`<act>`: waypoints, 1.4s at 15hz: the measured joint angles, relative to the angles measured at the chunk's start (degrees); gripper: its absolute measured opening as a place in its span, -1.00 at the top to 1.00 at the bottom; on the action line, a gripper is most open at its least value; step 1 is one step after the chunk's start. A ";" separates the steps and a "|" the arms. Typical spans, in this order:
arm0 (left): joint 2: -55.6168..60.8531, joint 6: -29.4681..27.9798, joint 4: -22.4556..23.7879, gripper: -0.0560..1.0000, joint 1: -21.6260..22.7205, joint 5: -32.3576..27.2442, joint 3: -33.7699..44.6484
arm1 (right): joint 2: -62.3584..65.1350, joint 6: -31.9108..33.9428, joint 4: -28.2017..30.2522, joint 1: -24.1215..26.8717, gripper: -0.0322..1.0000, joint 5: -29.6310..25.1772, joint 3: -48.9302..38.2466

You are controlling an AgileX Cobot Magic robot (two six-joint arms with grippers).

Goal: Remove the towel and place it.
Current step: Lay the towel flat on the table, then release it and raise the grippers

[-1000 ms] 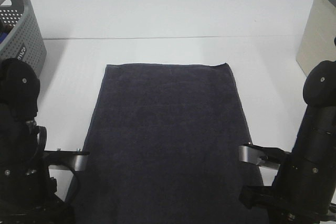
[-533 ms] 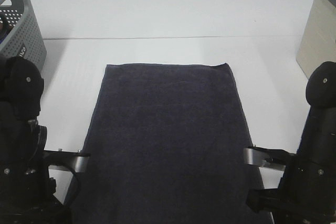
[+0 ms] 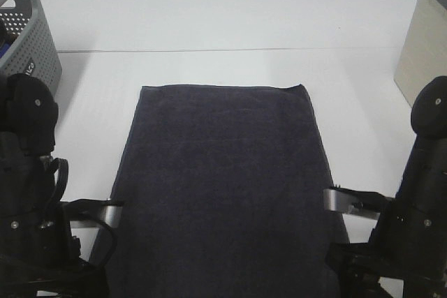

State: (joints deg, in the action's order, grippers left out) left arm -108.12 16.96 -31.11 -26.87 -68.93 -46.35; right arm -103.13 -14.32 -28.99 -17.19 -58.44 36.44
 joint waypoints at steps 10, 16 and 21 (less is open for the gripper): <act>-1.49 -5.67 15.76 -0.62 3.04 -0.46 -38.45 | 4.76 7.68 15.81 0.46 -0.42 -4.07 36.90; -14.90 -7.85 17.53 -0.62 13.75 -0.46 -61.76 | -8.94 8.14 17.36 9.00 -0.47 -9.68 59.59; -23.20 -4.93 15.47 -0.62 16.67 -0.52 -68.93 | -14.27 10.20 17.48 10.37 -0.47 -7.45 67.44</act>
State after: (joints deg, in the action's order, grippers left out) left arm -131.32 12.03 -15.64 -10.20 -69.44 -115.28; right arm -117.40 -4.13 -11.52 -6.82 -65.89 103.88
